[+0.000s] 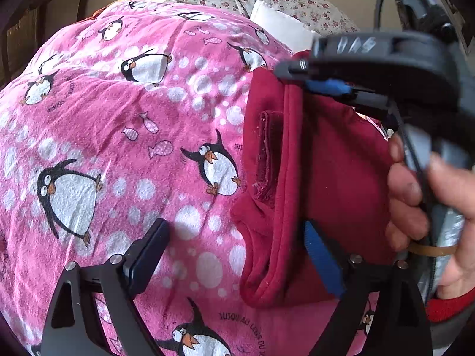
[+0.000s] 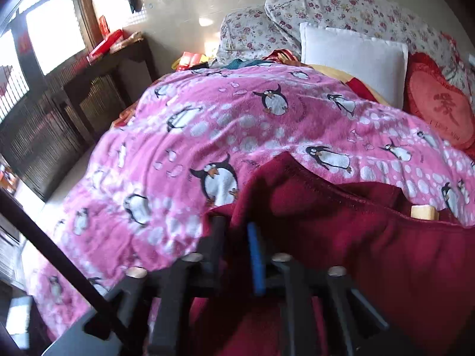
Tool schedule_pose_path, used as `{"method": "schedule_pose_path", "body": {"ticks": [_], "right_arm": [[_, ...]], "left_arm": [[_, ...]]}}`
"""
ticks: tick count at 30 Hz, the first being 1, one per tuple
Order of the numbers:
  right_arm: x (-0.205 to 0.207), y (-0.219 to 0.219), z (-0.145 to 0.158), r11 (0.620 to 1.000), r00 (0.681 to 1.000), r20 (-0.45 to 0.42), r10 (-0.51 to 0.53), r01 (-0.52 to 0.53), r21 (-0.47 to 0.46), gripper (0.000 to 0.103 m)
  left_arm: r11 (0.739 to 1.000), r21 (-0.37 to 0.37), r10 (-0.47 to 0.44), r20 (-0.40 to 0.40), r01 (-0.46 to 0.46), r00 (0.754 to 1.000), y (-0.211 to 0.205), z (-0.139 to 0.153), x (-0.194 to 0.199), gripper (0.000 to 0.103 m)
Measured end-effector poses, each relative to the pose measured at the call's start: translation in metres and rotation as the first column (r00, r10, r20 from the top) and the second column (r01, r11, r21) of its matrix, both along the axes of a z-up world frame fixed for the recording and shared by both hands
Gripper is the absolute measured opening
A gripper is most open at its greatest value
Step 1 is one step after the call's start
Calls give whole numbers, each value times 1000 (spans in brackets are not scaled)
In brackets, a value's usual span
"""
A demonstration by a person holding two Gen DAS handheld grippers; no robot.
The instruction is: Fold small clothes
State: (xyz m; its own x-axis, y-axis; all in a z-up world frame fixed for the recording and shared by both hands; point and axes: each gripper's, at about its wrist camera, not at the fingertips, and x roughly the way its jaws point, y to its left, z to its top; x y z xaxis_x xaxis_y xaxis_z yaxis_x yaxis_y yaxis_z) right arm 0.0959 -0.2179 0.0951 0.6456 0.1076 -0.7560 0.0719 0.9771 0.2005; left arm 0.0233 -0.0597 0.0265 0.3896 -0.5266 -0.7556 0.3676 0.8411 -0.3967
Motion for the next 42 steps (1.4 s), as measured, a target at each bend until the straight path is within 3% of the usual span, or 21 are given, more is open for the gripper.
{"method": "schedule_pose_path", "body": {"ticks": [1,6,9,17,21,24,26,28,29,30,31,35,42], "right_arm": [[-3,-1,4,1000,1000,-1,-2,2,20,56],[-12,1,19,1000,1000,-4,1,-1,-22,63],[-10,1,20,1000,1000,-20,1,-1,-10,77],[12,14,1,999,995,-99,-13,8,-53,81],[24,29,-14,987,988,-153,4,-29,-157,83],[27,27,-16,987,986,-165,13,-39,-153,84],[28,28,-20,983,984,-175,23,-54,-173,80],[27,32,-24,958,985,-175,12,-61,-279,48],[25,32,-23,954,986,-165,16,-65,-294,43],[22,28,-19,961,988,-149,28,-68,-267,25],[16,21,-14,974,991,-131,34,-62,-217,18],[-12,-1,12,993,998,-49,28,-34,-114,13],[-70,-38,73,995,996,88,13,-4,-103,12]], "left_arm": [[1000,0,0,1,0,1000,-1,0,0,91],[1000,6,-2,6,2,1000,0,0,-1,94],[1000,-4,-4,5,4,1000,-2,0,-2,96],[997,-67,-46,0,46,999,-7,-7,1,102],[995,-97,-40,-20,37,999,-7,-11,6,103],[994,-100,-44,-20,42,999,-8,-13,9,103],[995,-86,-56,-8,56,998,-9,-13,9,103],[994,-72,-79,9,79,997,-16,-13,9,103],[993,-70,-93,19,94,996,-19,-12,8,94],[991,-75,-112,25,113,993,-22,-12,6,83],[986,-92,-140,20,141,990,-25,-12,5,57],[964,-181,-204,-26,196,979,-28,-13,2,24],[944,-152,-278,107,292,954,-53,49,-35,20]]}}
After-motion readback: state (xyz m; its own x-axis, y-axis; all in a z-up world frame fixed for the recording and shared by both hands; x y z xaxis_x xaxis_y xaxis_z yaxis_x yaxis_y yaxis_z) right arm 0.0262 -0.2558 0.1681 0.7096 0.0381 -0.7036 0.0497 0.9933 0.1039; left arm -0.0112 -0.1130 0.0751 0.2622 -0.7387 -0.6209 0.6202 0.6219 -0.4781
